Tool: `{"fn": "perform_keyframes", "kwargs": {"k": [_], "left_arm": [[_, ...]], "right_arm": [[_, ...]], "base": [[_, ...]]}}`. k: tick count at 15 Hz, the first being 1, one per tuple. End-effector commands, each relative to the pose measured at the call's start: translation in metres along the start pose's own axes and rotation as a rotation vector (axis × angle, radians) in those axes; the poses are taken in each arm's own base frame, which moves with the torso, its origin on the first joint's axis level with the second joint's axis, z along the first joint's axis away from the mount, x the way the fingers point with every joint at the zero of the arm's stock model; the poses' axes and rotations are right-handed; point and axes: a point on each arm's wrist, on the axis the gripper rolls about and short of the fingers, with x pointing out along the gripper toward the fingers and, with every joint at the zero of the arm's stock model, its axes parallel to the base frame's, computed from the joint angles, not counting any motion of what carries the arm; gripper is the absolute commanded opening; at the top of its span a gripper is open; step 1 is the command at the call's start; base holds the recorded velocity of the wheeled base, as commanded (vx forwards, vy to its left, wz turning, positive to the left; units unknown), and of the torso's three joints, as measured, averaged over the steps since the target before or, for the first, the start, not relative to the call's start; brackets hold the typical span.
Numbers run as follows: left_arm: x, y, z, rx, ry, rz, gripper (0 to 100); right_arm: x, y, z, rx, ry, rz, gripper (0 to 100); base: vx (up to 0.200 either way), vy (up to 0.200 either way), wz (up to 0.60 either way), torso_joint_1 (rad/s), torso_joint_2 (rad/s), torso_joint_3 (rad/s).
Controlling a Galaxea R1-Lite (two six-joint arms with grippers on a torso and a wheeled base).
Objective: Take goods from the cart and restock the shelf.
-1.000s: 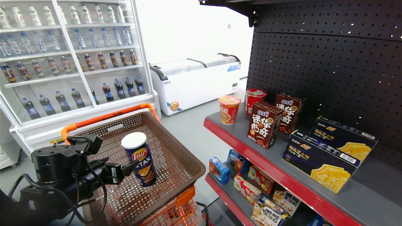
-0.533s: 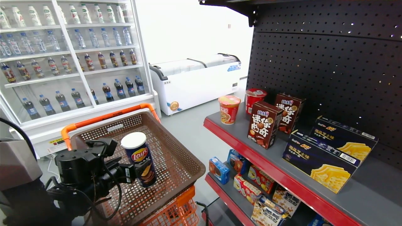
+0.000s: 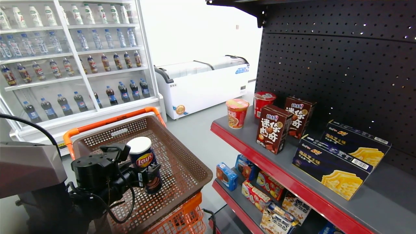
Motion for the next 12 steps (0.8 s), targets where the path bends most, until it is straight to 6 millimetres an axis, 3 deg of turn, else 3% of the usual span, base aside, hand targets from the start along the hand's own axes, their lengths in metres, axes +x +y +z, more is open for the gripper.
{"fn": "perform_keyframes", "kwargs": {"k": [1,9,10,12], "left_arm": [[0.008,0.001,-0.005,-0.001,0.010,0.001,100],[0.028,0.001,-0.006,0.007,-0.007,-0.005,100],[0.029,0.001,-0.007,0.009,-0.005,-0.006,0],[0.030,0.000,-0.006,0.029,0.002,-0.001,0]], "right_arm": [[0.000,0.000,0.000,0.000,-0.001,0.001,100],[0.000,0.000,0.000,0.000,-0.001,0.001,100],[0.000,0.000,0.000,0.000,-0.001,0.001,100],[0.000,0.000,0.000,0.000,-0.001,0.001,100]], "base": [[0.000,0.000,0.00,0.000,0.00,0.000],[0.000,0.000,0.00,0.000,0.00,0.000],[0.000,0.000,0.00,0.000,0.00,0.000],[0.000,0.000,0.00,0.000,0.00,0.000]]}}
